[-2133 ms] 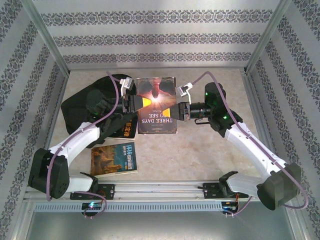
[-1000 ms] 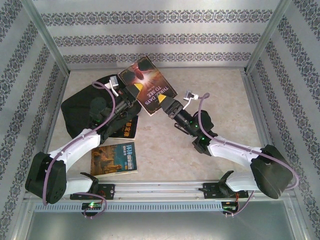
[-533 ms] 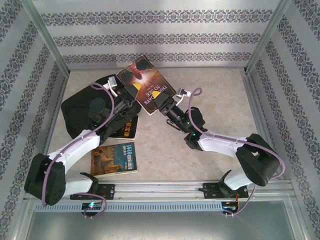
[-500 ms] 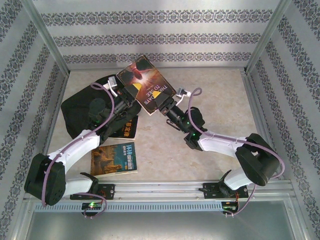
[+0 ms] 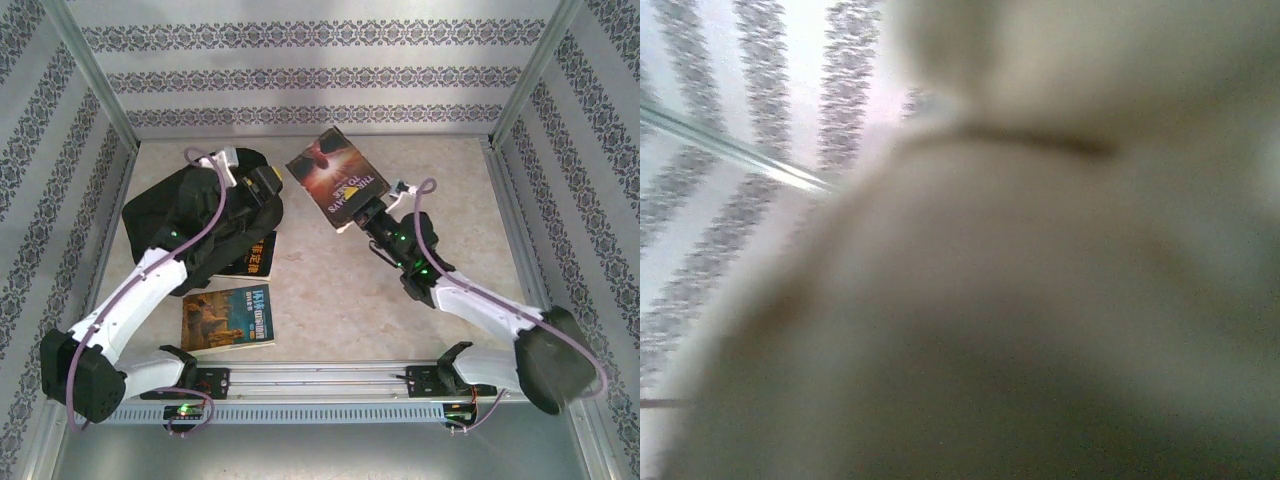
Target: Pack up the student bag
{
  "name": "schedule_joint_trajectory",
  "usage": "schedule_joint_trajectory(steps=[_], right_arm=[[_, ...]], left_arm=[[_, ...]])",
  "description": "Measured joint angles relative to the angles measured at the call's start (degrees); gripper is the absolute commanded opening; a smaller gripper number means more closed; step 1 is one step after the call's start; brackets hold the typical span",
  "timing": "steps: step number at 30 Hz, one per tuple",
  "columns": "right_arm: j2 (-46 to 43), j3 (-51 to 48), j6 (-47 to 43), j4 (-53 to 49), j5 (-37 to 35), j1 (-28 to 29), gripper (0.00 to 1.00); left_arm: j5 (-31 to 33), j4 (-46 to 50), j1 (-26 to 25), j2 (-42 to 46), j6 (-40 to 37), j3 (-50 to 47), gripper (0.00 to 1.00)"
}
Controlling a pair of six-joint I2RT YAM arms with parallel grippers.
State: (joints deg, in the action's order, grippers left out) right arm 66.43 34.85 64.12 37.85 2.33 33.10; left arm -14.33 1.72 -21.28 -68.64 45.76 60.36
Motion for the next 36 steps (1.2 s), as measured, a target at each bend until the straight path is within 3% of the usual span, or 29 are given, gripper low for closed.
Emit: schedule_joint_trajectory(steps=[4,9,13,17,26,32,36], right_arm=[[-7.4,0.0,-6.9,-14.7,-0.1,-0.4,0.0],[-11.2,0.0,-10.6,-26.2,0.1,-2.2,0.0],[-12.0,0.0,-11.9,-31.9,0.3,-3.7,0.0],[-12.0,0.0,-12.0,-35.3,1.7,-4.5,0.0],[-11.8,-1.3,-12.0,-36.0,5.2,-5.2,0.0],[-11.1,-2.5,-11.8,-35.9,6.9,-5.3,0.0],[-10.1,-3.1,-11.7,-35.8,7.9,-5.3,0.0]], left_arm=[[10.1,14.3,0.0,-5.2,-7.6,10.0,0.65],[25.1,31.2,0.4,-17.9,-11.0,21.4,0.7],[30.7,38.4,1.2,-24.9,-12.2,25.7,0.75],[30.9,40.8,2.2,-30.1,-14.7,29.6,0.78],[24.7,39.2,4.9,-38.9,-17.8,34.6,0.83],[21.6,36.9,6.1,-44.2,-18.8,38.7,0.83],[18.8,34.8,7.0,-46.9,-19.0,39.4,0.76]])
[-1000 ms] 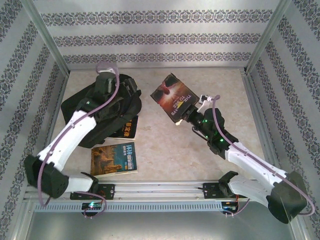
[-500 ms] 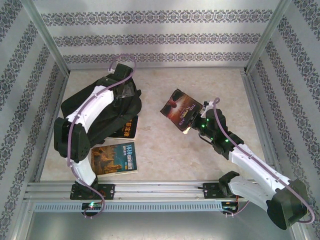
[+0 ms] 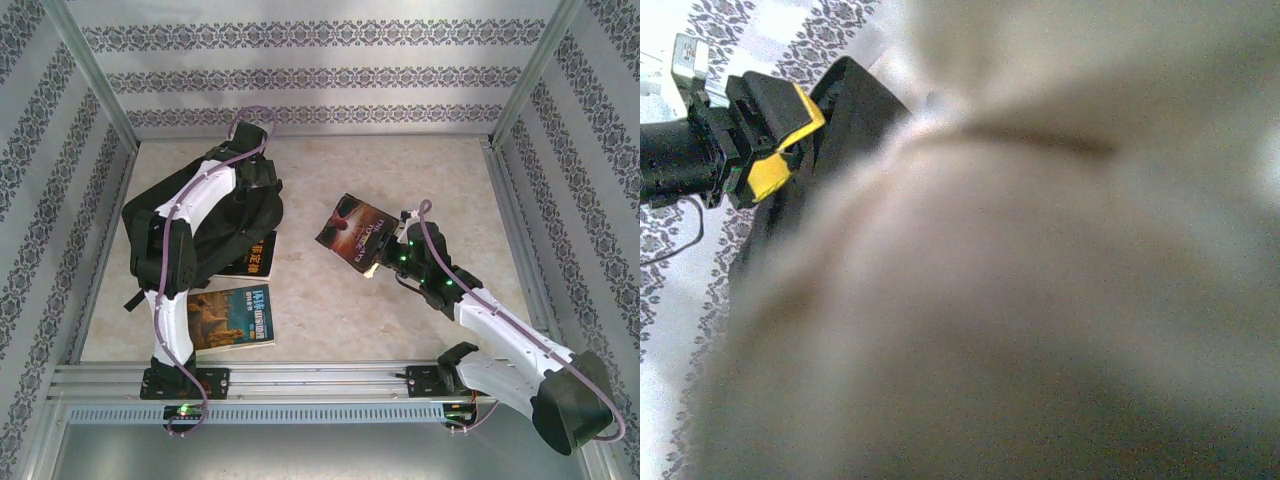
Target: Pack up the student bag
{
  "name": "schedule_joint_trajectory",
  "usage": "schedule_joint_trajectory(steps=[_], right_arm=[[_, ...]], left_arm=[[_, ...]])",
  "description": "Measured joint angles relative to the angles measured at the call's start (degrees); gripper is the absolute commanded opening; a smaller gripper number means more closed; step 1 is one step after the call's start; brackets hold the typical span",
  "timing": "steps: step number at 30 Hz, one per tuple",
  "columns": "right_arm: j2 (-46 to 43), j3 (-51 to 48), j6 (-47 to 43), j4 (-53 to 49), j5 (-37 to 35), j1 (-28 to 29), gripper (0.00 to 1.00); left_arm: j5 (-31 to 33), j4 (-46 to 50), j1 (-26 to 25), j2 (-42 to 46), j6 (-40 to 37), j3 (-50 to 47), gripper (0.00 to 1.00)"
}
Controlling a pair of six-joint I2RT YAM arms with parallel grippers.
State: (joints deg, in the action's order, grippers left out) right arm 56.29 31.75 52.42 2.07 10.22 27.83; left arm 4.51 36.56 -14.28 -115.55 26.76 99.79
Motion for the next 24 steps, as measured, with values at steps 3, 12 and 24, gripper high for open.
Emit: schedule_joint_trajectory(steps=[3,12,24], right_arm=[[0.4,-0.2,0.1,0.1,0.4,0.0,0.0],[0.8,-0.2,0.1,1.2,0.9,0.0,0.0],[-0.1,4.5,-3.5,-1.2,1.1,-0.3,0.0]], left_arm=[[-1.4,-0.7,0.9,-1.2,-0.3,0.0,0.59],[-3.3,-2.2,3.6,0.0,-0.7,-1.1,0.0],[-5.7,-3.9,3.2,21.4,-8.7,-3.8,0.0]])
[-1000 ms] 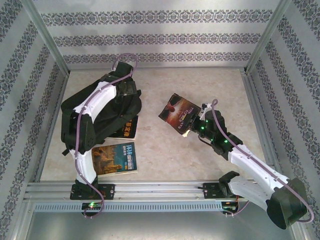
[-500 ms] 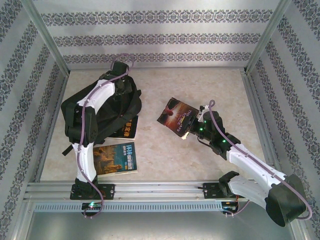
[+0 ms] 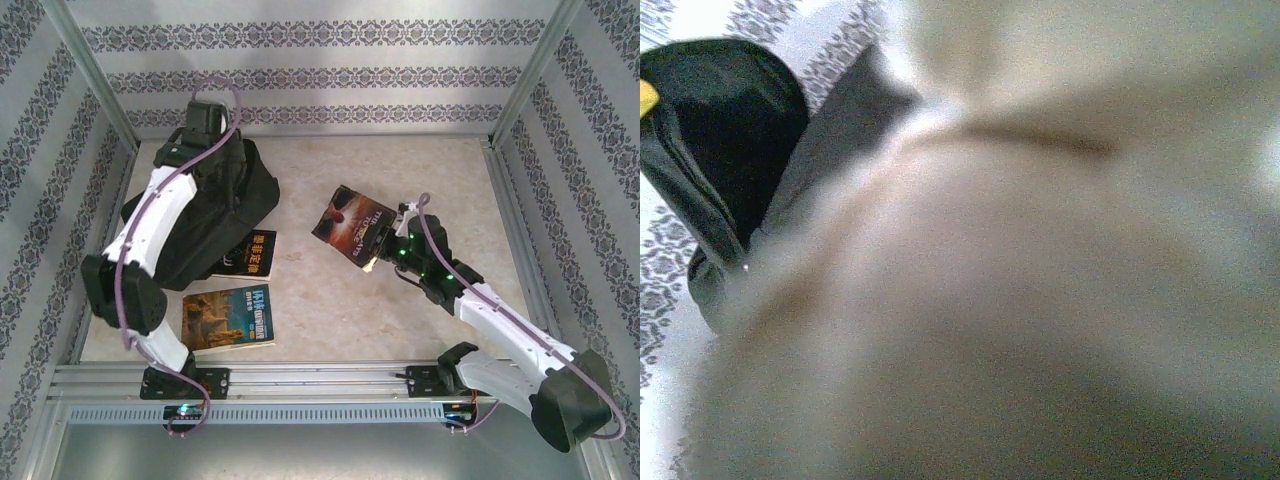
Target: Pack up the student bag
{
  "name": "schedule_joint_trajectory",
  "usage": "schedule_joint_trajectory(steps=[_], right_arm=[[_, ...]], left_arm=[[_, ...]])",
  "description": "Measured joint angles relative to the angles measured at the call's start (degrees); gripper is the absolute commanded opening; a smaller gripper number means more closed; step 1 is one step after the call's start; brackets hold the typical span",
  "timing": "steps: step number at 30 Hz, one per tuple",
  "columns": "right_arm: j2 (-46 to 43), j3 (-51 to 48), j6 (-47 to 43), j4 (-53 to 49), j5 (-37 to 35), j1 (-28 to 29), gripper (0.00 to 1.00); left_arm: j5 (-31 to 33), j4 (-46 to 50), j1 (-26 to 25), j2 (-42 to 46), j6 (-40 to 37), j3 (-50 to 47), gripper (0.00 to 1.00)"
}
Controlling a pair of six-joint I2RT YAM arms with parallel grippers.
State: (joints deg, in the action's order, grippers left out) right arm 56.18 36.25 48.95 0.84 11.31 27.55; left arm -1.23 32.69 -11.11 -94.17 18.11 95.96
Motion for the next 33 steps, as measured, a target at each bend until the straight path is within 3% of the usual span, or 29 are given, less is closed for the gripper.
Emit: schedule_joint_trajectory(steps=[8,13,18,23,27,30,33], right_arm=[[-8.1,7.9,-7.1,-4.3,-1.3,-0.1,0.0],[-8.2,13.2,-10.2,-8.3,-1.4,-0.1,0.0],[-4.9,13.9,-8.0,-13.1,0.0,-1.2,0.0],[-0.9,12.4,-0.2,-16.0,2.7,-4.2,0.0],[3.8,10.5,8.7,-12.3,8.5,-5.7,0.0],[9.6,10.2,15.8,-5.5,14.2,-5.2,0.0],[13.1,10.1,21.6,0.2,17.7,-4.4,0.0]], left_arm=[[-10.9,-0.9,-8.0,4.9,-4.5,-3.8,0.0],[-17.3,-4.6,-14.3,9.4,-4.7,-12.9,0.0],[-21.3,-9.7,-14.6,19.0,-1.9,-23.1,0.0],[-21.4,-12.3,-14.6,26.5,0.5,-30.0,0.0],[-21.4,-13.2,-14.6,29.5,1.8,-33.8,0.17],[-22.2,-13.9,-14.6,29.3,1.9,-33.8,0.48],[-21.9,-12.0,-14.6,27.6,1.3,-31.0,0.65]])
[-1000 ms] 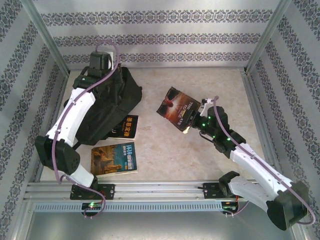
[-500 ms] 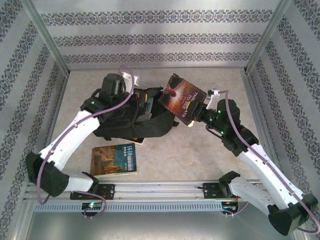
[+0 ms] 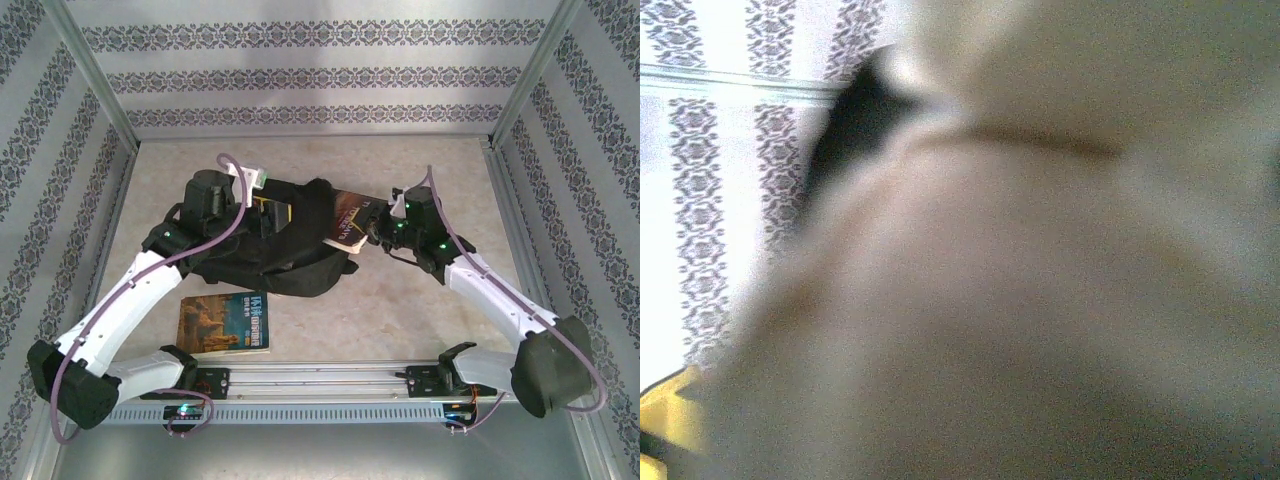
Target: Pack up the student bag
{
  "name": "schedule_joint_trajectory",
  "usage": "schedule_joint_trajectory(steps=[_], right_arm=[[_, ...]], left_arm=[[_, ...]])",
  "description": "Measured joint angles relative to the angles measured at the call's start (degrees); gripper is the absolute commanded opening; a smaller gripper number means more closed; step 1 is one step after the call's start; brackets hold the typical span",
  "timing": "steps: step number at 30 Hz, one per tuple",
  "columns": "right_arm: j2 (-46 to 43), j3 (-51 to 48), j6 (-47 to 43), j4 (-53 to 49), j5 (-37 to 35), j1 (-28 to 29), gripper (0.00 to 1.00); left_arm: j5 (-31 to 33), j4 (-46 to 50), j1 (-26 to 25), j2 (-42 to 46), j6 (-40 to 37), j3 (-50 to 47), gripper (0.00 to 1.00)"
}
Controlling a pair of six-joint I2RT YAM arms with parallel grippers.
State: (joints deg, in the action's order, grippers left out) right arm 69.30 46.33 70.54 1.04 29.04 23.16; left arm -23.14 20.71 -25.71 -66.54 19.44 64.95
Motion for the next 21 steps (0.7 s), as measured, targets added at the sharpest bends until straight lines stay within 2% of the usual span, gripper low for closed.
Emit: schedule_joint_trajectory(steps=[2,6,10,15,18,19,21], right_arm=[[0.3,0.0,1.9,1.7,0.9,0.4,0.0],[0.1,0.1,3.2,4.8,1.9,1.0,0.0],[0.1,0.3,3.2,5.6,2.1,1.5,0.0],[0.1,0.3,3.0,5.7,2.3,2.1,0.0],[0.1,0.3,2.8,5.7,2.6,2.3,0.0],[0.1,0.3,2.7,5.7,2.6,2.3,0.0],[-0.1,0.3,2.6,5.7,2.6,2.2,0.0]], left_arm=[[1.0,2.3,0.0,-2.2,-0.7,3.7,0.75],[3.1,7.1,0.0,-7.2,-3.0,12.1,0.82],[3.9,10.6,0.0,-13.4,-4.3,18.9,0.84],[3.5,14.0,0.0,-19.9,-4.7,22.7,0.82],[2.8,15.8,0.0,-21.8,-4.6,22.7,0.74],[2.7,16.4,0.0,-22.1,-4.6,22.7,0.66],[2.6,17.3,0.0,-22.3,-5.0,22.7,0.35]])
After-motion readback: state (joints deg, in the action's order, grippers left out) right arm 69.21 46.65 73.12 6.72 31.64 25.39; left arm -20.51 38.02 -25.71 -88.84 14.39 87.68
